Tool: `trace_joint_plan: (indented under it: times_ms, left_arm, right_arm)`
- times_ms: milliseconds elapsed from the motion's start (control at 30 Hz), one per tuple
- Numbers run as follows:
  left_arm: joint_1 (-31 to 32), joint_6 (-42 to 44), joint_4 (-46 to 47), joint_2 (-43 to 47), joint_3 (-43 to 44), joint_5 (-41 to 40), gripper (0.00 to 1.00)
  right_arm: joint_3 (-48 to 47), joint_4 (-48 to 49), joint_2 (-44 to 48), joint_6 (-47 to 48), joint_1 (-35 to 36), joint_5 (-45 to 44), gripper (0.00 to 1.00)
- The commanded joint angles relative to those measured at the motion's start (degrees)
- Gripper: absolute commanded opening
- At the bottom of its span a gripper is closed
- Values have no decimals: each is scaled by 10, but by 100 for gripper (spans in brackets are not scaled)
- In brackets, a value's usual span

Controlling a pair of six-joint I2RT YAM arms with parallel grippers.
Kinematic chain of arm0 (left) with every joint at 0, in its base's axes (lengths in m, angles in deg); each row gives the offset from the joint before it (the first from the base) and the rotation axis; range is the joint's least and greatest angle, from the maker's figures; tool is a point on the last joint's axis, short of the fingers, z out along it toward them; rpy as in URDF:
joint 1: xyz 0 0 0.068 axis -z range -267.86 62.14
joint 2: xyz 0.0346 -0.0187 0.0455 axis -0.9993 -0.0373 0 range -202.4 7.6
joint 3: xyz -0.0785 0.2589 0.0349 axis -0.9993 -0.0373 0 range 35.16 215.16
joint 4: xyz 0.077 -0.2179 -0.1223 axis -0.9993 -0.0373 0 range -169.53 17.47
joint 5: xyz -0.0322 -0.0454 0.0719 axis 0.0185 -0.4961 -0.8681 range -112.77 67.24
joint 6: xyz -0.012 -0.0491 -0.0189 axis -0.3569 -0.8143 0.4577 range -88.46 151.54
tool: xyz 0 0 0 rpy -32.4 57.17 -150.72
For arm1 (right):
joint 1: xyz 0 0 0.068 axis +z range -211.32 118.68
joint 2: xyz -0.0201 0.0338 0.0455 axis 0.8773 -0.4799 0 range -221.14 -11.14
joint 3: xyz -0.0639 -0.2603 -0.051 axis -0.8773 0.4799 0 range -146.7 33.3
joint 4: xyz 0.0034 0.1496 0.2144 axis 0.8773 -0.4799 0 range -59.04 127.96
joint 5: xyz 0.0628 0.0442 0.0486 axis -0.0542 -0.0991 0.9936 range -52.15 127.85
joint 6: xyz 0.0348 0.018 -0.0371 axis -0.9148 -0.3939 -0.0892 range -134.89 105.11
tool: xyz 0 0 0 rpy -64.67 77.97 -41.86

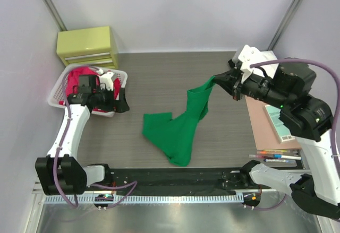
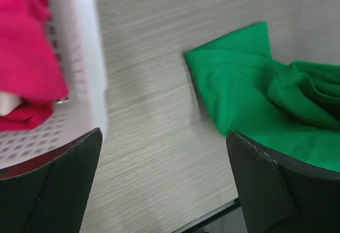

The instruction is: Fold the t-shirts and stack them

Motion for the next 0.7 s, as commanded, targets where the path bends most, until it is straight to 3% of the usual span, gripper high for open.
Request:
trace_joint_plan:
  times_ms: [0, 400, 633, 667]
  left_arm:
    - [35, 28, -20, -34, 41, 25, 100]
    - [35, 24, -4, -3, 22, 25, 100]
    - [53, 16, 1, 12, 16, 9, 100]
    - [53, 16, 3, 13, 12, 4, 100]
  right_arm:
    - [51, 31, 24, 30, -38, -86, 1]
    - [150, 108, 10, 64, -100, -194, 1]
    - [210, 181, -32, 54, -214, -193, 1]
    - [219, 197, -49, 43, -258, -174, 1]
